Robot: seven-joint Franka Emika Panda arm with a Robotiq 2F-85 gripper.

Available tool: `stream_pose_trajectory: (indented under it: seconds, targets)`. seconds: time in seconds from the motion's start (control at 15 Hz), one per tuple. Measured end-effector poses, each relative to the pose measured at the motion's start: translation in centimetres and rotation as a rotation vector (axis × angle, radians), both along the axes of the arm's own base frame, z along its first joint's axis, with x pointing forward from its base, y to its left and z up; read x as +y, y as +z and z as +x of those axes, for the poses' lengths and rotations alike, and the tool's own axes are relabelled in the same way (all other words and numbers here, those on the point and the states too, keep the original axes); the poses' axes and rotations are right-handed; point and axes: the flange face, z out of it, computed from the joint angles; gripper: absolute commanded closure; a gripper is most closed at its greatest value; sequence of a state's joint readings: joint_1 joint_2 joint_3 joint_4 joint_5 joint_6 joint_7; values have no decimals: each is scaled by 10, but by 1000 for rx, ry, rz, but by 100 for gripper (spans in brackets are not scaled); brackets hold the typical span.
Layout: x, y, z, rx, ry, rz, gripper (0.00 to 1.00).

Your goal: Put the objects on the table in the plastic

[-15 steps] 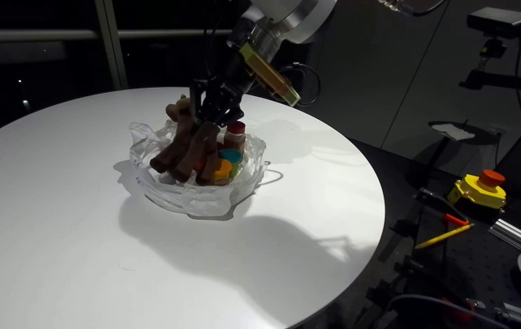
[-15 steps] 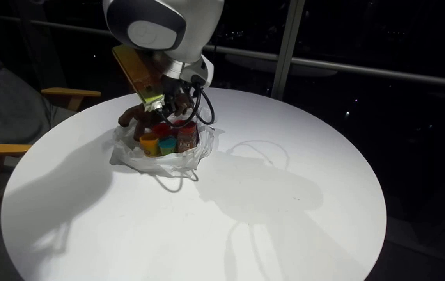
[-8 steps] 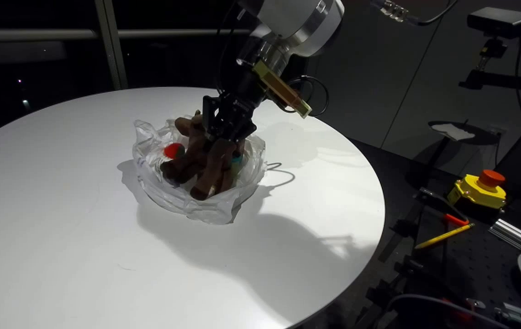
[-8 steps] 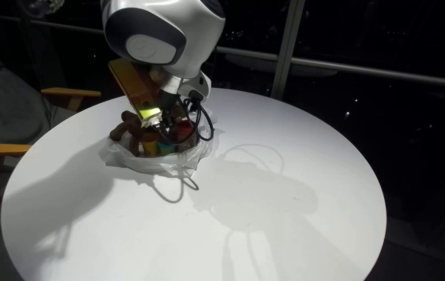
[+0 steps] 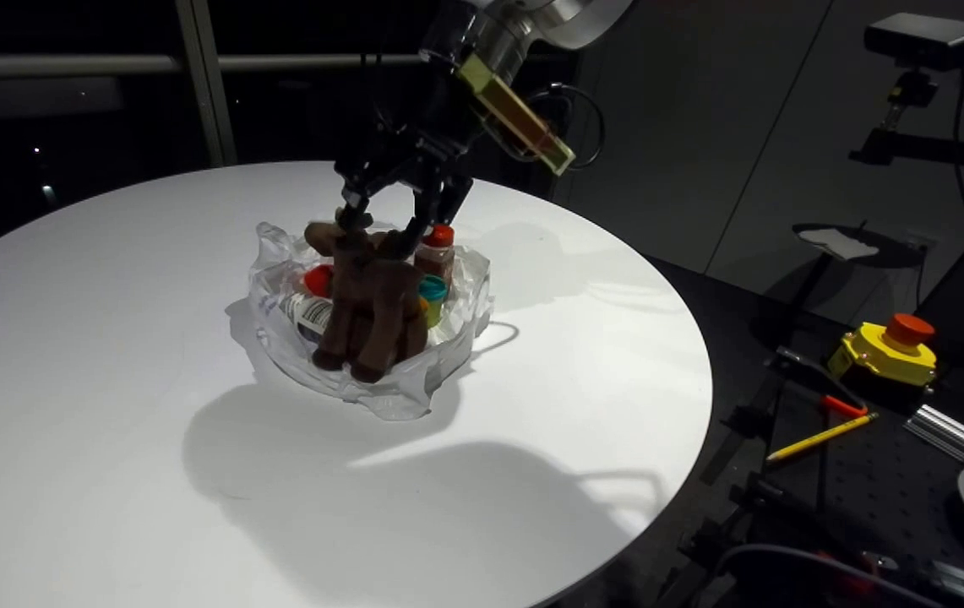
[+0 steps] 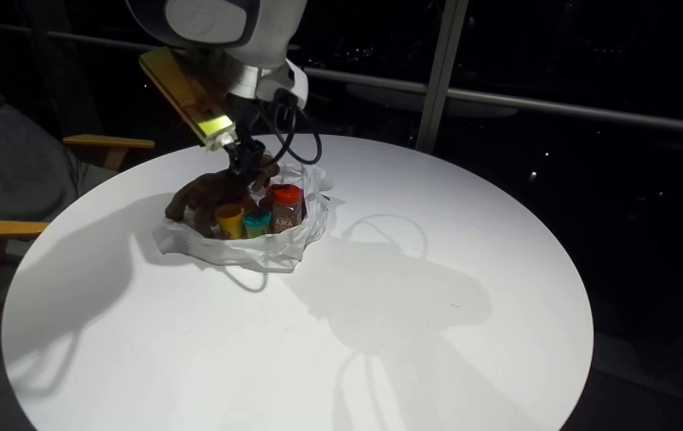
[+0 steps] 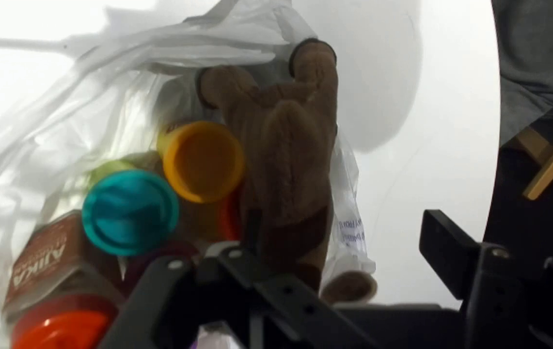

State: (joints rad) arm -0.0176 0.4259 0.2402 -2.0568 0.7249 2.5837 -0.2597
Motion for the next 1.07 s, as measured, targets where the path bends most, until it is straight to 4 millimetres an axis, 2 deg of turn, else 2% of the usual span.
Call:
stream_pose_trajectory:
  seconds: [0.2,0.33,0.47,0.73,0.93,1.07]
  targets:
    - [-11,44,9,-24,-85,-96,0]
    - [-29,72,12,-25,-167,-172,0]
    - [-50,92,7,13,-240,-248,0]
    - [-75,109,-23,241,-306,-356,0]
    - [-80,110,-54,404,-288,-387,0]
    - [-81,113,-70,449,-283,-402,0]
